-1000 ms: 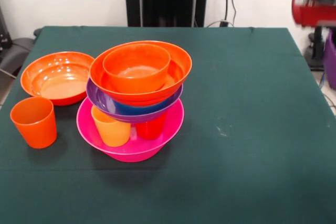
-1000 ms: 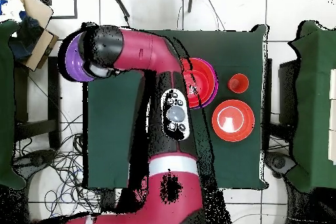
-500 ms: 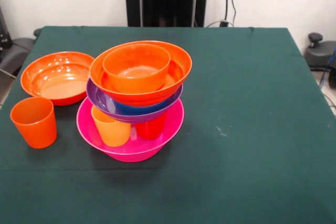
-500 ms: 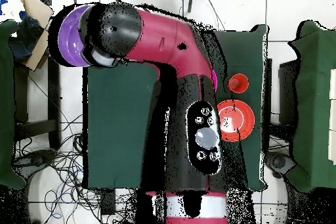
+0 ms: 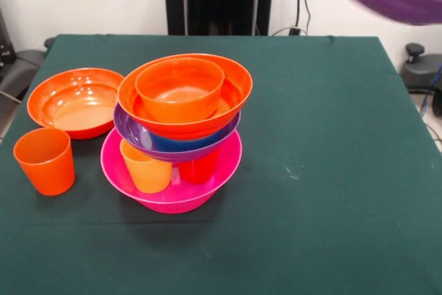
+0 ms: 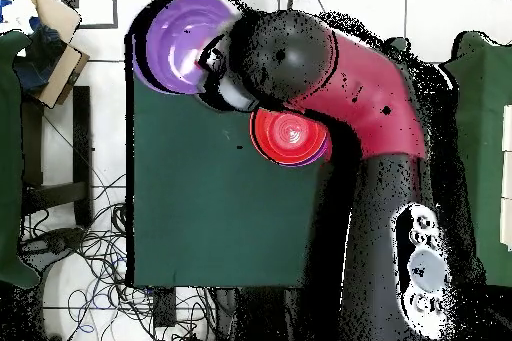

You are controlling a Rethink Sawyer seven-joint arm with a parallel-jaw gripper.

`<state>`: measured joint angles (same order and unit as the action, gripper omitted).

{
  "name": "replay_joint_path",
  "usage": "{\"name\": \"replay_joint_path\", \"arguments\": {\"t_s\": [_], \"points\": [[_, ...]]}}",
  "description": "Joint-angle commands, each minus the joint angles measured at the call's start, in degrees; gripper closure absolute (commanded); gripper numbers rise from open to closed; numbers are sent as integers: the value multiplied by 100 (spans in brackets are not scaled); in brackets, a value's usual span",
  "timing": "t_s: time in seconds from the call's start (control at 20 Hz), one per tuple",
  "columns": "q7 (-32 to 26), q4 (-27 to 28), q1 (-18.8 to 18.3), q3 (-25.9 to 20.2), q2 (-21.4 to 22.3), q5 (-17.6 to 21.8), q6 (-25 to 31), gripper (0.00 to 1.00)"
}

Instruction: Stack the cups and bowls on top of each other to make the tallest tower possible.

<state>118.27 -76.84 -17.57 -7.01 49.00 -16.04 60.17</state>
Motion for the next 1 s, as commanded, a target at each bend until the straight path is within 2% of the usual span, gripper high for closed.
{"name": "replay_joint_path", "arguments": {"t_s": [0.05,0.3,0.6,1.0], "points": [[-2162,-1793,-740,-958,259,-248,-368,100],[-2569,-2240,-1355,-1513,139,-161,-986,100],[-2748,-2160,-1871,-2050,-128,133,-988,100],[-3014,-2458,-2461,-2771,-366,307,-1359,100]]}}
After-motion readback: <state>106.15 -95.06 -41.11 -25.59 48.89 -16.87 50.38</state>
